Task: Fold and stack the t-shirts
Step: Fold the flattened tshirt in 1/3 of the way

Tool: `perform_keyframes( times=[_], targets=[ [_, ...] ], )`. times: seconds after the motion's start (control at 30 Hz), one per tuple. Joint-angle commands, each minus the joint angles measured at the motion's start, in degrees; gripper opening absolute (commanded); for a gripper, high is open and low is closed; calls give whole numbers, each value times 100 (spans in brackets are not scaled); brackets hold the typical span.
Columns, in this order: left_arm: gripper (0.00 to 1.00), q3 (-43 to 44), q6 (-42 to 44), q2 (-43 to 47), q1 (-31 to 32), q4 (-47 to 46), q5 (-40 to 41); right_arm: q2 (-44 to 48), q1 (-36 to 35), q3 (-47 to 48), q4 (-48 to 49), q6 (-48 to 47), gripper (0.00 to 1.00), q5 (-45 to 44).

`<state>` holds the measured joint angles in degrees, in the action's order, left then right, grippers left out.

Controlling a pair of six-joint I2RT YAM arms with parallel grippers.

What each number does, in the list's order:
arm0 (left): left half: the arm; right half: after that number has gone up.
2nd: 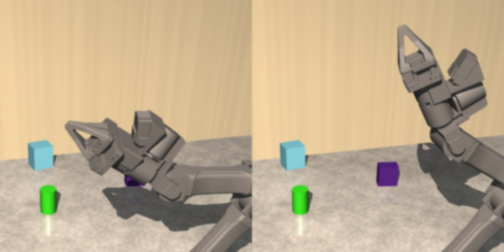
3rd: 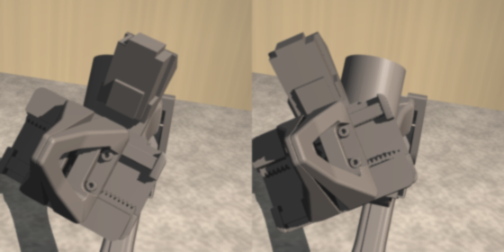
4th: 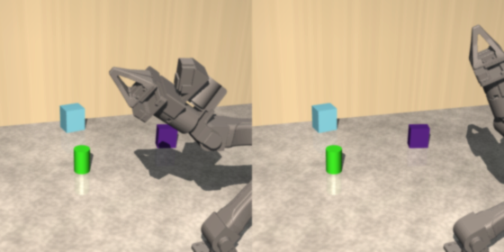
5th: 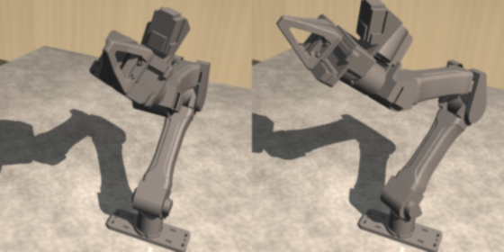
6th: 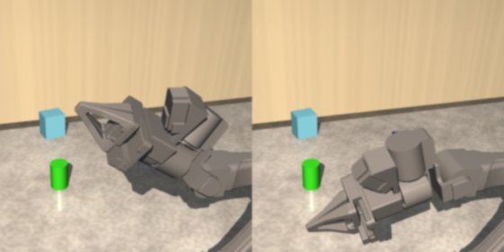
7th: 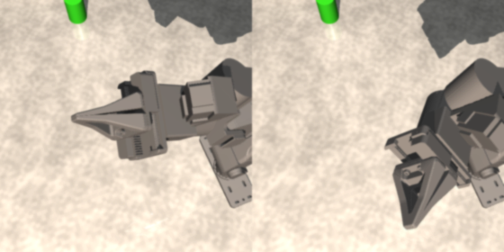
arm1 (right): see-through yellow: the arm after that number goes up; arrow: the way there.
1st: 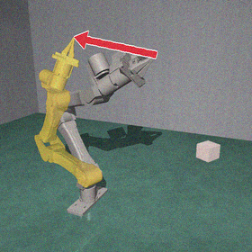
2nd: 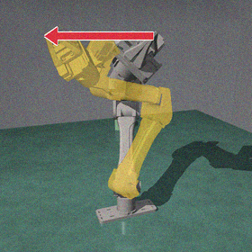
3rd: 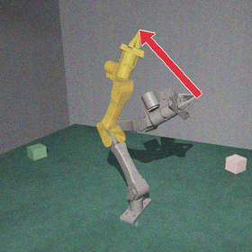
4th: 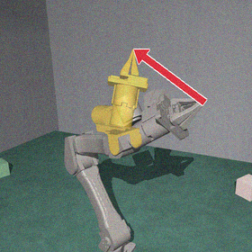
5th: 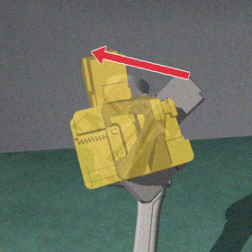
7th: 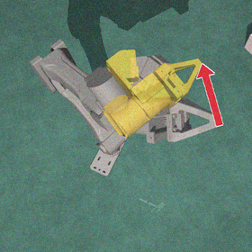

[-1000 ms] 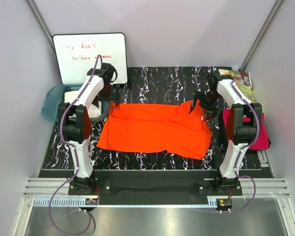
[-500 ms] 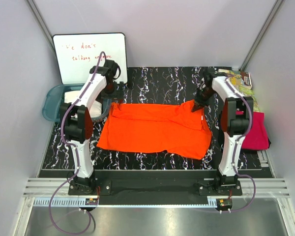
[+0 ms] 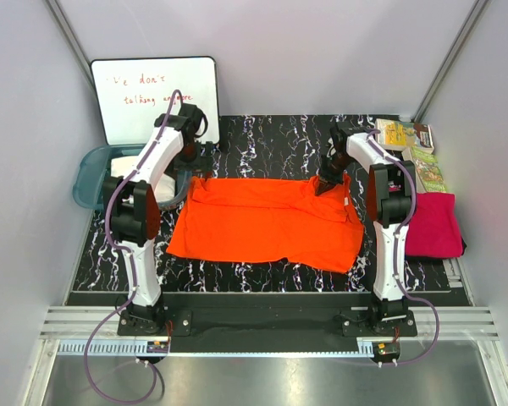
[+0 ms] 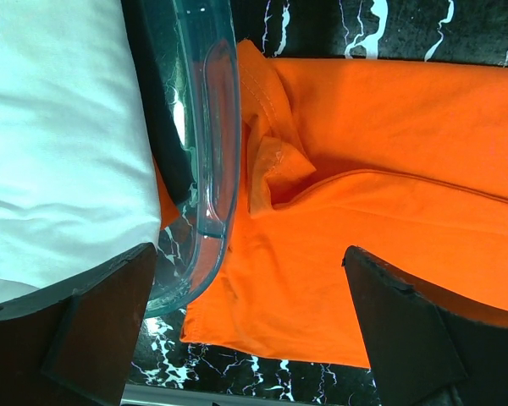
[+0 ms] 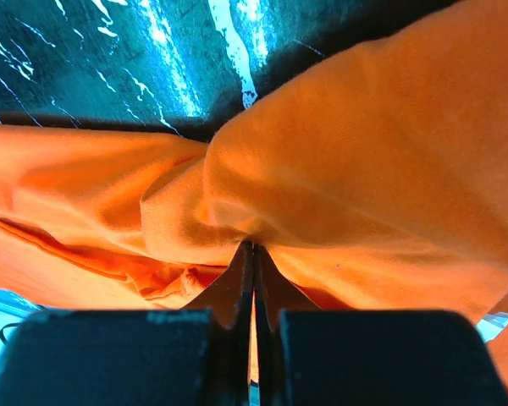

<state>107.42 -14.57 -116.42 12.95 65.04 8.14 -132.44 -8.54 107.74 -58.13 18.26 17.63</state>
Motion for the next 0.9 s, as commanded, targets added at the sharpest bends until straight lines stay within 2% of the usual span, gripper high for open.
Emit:
perform_keyframes(
  times=[0.0, 0.5, 0.67, 0.87],
  targets=[
    [99, -45, 15, 146, 6, 18, -14, 166, -69, 10, 3, -51, 0, 101],
    [99, -194, 42, 102, 6, -35, 21, 96, -544, -139, -14, -95, 0, 443],
    [99, -423, 68, 207, 6, -52, 65, 341, -807, -473, -461, -156, 0, 408],
    [99, -739, 112, 348, 6, -105, 82, 1026, -922, -904, -1157, -200, 0, -75]
  ],
)
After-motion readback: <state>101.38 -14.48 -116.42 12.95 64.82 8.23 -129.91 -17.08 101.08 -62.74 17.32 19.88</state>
